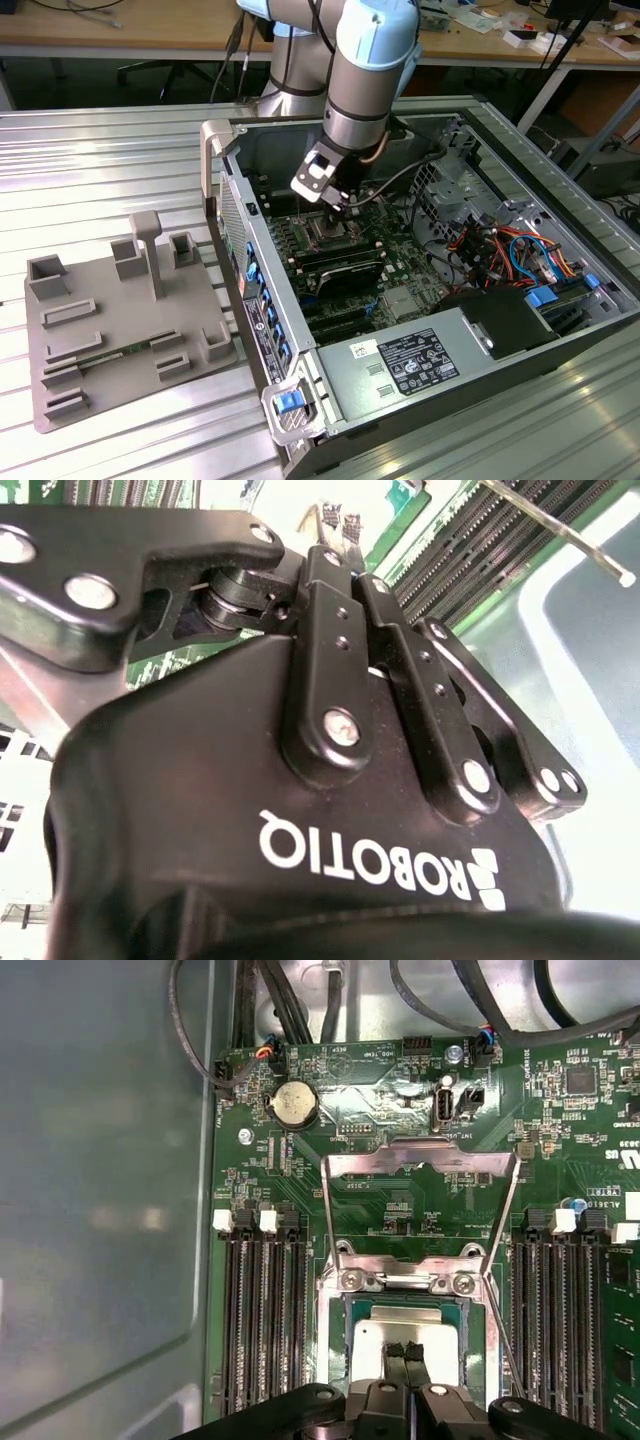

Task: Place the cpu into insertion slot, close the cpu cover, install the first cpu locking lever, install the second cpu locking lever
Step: 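Place the cpu into insertion slot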

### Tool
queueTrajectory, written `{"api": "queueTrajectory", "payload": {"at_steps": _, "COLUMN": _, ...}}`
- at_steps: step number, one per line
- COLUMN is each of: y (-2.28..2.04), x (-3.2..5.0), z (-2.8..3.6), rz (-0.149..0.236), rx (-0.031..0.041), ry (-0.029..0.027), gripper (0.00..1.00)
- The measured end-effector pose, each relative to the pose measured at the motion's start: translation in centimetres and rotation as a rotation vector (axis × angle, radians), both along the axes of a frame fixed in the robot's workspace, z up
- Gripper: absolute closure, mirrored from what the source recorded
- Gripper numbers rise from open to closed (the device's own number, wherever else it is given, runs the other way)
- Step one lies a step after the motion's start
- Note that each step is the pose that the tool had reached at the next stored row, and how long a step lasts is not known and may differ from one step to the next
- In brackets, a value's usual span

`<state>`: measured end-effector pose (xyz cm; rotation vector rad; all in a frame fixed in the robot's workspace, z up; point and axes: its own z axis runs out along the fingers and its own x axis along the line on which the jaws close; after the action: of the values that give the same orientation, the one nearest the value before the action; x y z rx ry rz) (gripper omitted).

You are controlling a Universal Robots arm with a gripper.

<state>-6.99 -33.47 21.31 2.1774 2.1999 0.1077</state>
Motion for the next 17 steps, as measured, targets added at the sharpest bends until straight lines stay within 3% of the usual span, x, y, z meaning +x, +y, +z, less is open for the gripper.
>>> {"api": "queueTrajectory", "payload": {"at_steps": 2, "y": 0.0, "x": 0.18, "z": 0.36, "rz": 0.0, "rx": 0.0002, "ry": 0.0005, "gripper": 0.89}}
{"api": "queueTrajectory", "payload": {"at_steps": 6, "y": 0.0, "x": 0.68, "z": 0.4, "rz": 0.0, "rx": 0.0008, "ry": 0.0045, "gripper": 0.89}}
{"api": "queueTrajectory", "payload": {"at_steps": 17, "y": -0.03, "x": 0.73, "z": 0.78, "rz": 0.0, "rx": 0.0056, "ry": 0.0045, "gripper": 0.89}}
